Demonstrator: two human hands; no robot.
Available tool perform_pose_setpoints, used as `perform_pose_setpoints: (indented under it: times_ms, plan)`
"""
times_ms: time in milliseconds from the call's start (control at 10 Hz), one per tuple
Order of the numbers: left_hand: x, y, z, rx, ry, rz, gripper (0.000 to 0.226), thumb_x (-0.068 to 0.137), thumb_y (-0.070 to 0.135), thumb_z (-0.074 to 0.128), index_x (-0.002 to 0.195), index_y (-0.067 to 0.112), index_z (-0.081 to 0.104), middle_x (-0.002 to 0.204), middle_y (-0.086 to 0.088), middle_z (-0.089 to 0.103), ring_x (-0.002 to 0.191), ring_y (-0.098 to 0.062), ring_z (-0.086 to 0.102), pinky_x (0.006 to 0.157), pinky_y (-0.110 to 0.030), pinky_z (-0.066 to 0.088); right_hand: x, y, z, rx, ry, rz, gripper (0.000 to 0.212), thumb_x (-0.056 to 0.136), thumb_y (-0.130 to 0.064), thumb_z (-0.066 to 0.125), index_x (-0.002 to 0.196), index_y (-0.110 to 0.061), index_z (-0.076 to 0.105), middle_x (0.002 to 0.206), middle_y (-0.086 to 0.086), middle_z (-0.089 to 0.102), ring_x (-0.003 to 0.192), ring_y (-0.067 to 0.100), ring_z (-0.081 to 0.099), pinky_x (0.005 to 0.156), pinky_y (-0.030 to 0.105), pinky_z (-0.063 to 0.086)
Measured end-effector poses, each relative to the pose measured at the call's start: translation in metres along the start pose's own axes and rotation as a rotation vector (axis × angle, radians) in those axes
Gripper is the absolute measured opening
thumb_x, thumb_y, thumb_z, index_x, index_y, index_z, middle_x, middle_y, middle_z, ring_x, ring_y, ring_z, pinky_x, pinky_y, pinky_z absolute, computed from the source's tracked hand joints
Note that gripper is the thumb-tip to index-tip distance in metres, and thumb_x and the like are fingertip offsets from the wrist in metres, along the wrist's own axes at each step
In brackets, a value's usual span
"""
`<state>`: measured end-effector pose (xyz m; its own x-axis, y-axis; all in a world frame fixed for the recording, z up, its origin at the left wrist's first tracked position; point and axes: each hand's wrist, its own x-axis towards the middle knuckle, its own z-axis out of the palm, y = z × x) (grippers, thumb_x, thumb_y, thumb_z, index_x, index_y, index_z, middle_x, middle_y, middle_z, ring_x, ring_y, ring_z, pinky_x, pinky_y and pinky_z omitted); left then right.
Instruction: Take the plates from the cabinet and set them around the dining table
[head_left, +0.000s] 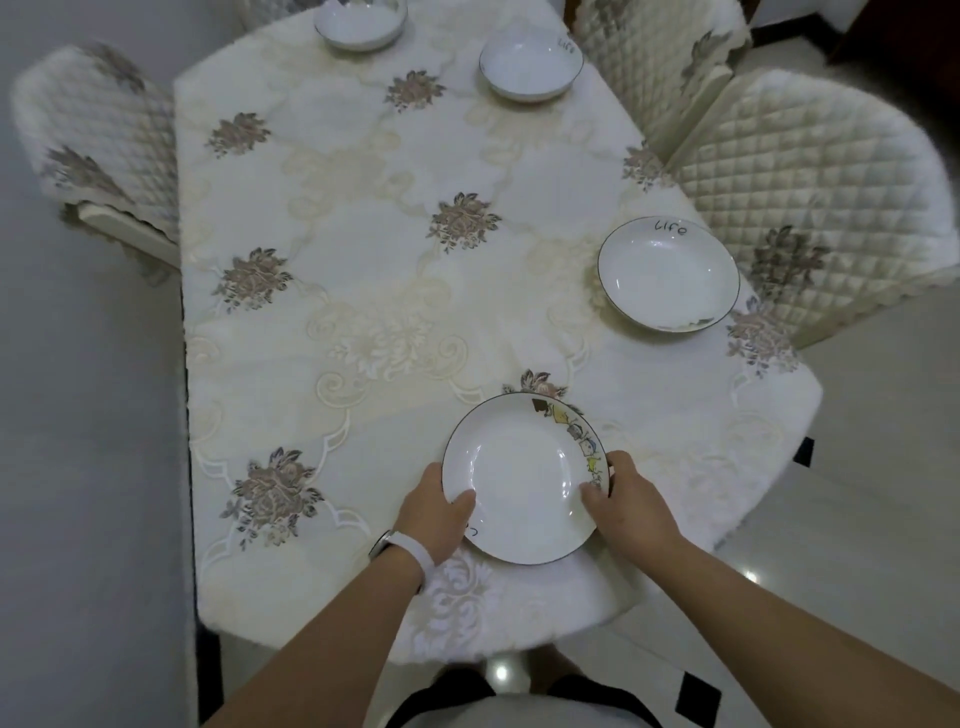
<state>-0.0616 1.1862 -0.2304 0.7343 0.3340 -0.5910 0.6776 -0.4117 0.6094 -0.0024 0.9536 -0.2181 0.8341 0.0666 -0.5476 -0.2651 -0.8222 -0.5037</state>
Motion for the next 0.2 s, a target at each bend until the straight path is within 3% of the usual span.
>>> perform_pose_setpoints:
  times_ms: [100, 200]
  plan:
    - [-0.002, 0.006, -0.017, 0.062, -0.012, 0.062, 0.025, 0.088, 0.032, 0.058, 0.109, 0.023, 0.048, 0.079, 0.008, 0.062, 0.076, -0.01, 0.06, 0.066, -0.028, 0.043, -0.002, -0.01, -0.02, -0.152, 0.095, -0.077, 0.036, 0.094, -0.039, 0.049, 0.125, -0.022, 0.046, 0.078, -0.011, 0.059, 0.081, 0.019, 0.061, 0.07, 0.035, 0.049]
    - [-0.004, 0.013, -0.042, 0.188, 0.129, 0.233, 0.038, 0.088, 0.038, 0.058, 0.122, 0.023, 0.05, 0.102, 0.003, 0.063, 0.09, -0.014, 0.06, 0.078, -0.03, 0.046, -0.009, -0.028, -0.042, -0.187, 0.245, -0.16, 0.04, 0.095, -0.038, 0.048, 0.132, -0.023, 0.049, 0.094, -0.011, 0.06, 0.096, 0.018, 0.058, 0.077, 0.034, 0.047]
